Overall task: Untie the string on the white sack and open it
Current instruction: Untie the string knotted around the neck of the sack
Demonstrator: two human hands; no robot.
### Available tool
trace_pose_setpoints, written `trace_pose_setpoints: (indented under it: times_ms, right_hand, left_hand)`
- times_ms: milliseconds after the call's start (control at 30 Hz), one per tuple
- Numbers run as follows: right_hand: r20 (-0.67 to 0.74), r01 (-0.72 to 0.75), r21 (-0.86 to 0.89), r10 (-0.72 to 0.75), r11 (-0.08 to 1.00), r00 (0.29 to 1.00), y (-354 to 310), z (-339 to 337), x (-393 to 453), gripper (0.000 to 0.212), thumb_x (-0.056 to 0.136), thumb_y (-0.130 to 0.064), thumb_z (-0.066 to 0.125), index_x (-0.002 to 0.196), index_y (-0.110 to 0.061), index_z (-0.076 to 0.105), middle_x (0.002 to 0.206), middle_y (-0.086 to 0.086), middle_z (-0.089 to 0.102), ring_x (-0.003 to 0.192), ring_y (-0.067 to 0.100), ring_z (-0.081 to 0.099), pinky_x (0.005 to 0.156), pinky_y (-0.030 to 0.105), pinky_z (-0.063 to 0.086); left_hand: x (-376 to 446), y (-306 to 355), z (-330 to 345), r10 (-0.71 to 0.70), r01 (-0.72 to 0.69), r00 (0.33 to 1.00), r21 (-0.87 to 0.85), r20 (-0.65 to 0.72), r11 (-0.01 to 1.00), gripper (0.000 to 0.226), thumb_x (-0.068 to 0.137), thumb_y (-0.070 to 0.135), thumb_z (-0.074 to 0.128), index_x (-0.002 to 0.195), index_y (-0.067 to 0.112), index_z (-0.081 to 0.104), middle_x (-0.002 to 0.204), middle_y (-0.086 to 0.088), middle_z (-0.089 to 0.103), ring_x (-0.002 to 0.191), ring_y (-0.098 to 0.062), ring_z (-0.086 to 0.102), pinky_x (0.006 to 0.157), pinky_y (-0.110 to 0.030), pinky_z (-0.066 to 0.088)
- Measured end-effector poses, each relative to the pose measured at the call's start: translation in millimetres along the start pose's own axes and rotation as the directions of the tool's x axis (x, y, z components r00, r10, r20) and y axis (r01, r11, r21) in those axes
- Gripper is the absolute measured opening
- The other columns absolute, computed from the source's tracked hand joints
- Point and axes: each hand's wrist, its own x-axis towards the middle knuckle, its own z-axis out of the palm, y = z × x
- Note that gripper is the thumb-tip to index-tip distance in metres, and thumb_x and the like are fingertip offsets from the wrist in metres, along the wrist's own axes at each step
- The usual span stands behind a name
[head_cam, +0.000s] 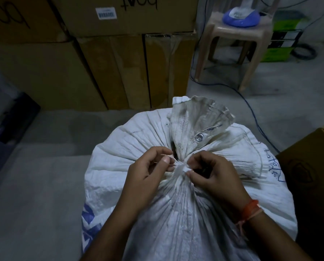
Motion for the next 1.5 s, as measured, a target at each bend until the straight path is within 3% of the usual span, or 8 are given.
trace_pose_setpoints:
  times_ms: [167,400,500,600,767,933,1267,1500]
  right_hand:
    - [0.078,-0.017,0.136,0.006,0.991,0.997,3,-8,4,0.019,0.076,-0.014,0.081,0.086,-0.021,0.067,0.081,0.005,0.069,0.069,0.007,0.062,0.066,0.027,0.051]
    - [0.104,0.014,0.133,-0.028,0.991,0.994,5,-11,3,0.018,0.083,-0.003,0.081,0.086,-0.017,0.069,0.079,0.011,0.068,0.068,0.018,0.062,0.066,0.036,0.052]
    - [0.078,0.032,0.051,-0.035,0.998,0.996,0,-9,2,0.016,0.083,-0.005,0.081,0.085,-0.016,0.070,0.075,0.009,0.068,0.071,0.029,0.064,0.067,0.046,0.054]
    - [0.056,0.134,-0.074,-0.130,0.988,0.990,-9,-14,-2,0.016,0.086,-0.017,0.081,0.099,-0.023,0.075,0.082,-0.004,0.071,0.074,0.010,0.066,0.068,0.033,0.054]
    - [0.214,0.594,-0.420,-0.561,0.686,0.800,-36,-43,16,0.044,0.102,-0.030,0.058,0.145,-0.024,0.057,0.150,-0.005,0.058,0.144,0.013,0.048,0.116,0.029,0.041]
    - [0.599,0.745,-0.569,-0.444,0.350,0.666,-54,-47,85,0.059,0.109,-0.044,0.030,0.164,-0.030,0.016,0.174,-0.004,0.011,0.163,0.015,0.001,0.132,0.037,0.009]
    - [0.518,0.450,-0.518,-0.152,0.727,0.841,42,-19,98,0.056,0.110,-0.047,0.024,0.163,-0.040,0.011,0.173,-0.018,-0.005,0.160,0.004,-0.010,0.133,0.045,0.004]
    - [0.525,0.379,-0.565,-0.034,0.733,0.850,57,-7,91,0.054,0.112,-0.039,0.029,0.164,-0.037,0.013,0.173,-0.015,-0.001,0.162,0.013,-0.001,0.131,0.049,0.011]
  left_hand:
    - [10,-4,4,0.017,-0.007,0.998,0.154,-0.064,0.988,0.017,0.100,0.031,0.065,0.113,0.036,0.075,0.109,0.016,0.080,0.104,-0.005,0.076,0.091,-0.039,0.064]
    - [15,-8,7,0.067,-0.059,0.998,0.363,-0.011,0.930,0.016,0.097,0.023,0.073,0.107,0.035,0.076,0.099,0.018,0.074,0.101,-0.002,0.066,0.078,-0.007,0.049]
    - [17,-8,7,0.070,-0.069,0.997,0.362,0.012,0.929,0.015,0.096,0.020,0.073,0.105,0.032,0.076,0.098,0.017,0.076,0.102,-0.003,0.067,0.081,-0.011,0.051]
    - [20,-7,6,0.056,-0.063,0.998,0.335,0.030,0.940,0.022,0.092,0.013,0.076,0.104,0.032,0.076,0.102,0.017,0.078,0.101,-0.006,0.069,0.083,-0.020,0.055]
    - [26,-5,8,0.040,-0.045,0.999,0.249,0.024,0.968,0.017,0.092,0.023,0.080,0.104,0.034,0.076,0.103,0.016,0.079,0.094,0.001,0.067,0.070,-0.011,0.050]
    - [27,-5,12,0.047,-0.049,0.999,0.239,0.015,0.970,0.012,0.093,0.020,0.080,0.101,0.030,0.078,0.096,0.016,0.080,0.084,0.011,0.066,0.069,-0.005,0.046]
    - [24,-13,10,0.019,-0.026,0.999,0.261,0.028,0.965,0.014,0.091,0.046,0.070,0.100,0.035,0.073,0.097,0.020,0.077,0.090,0.003,0.068,0.073,-0.009,0.050]
    - [23,-13,15,-0.056,0.038,0.997,0.291,0.055,0.956,0.009,0.095,0.042,0.075,0.100,0.034,0.075,0.094,0.016,0.078,0.084,0.005,0.068,0.072,-0.007,0.047]
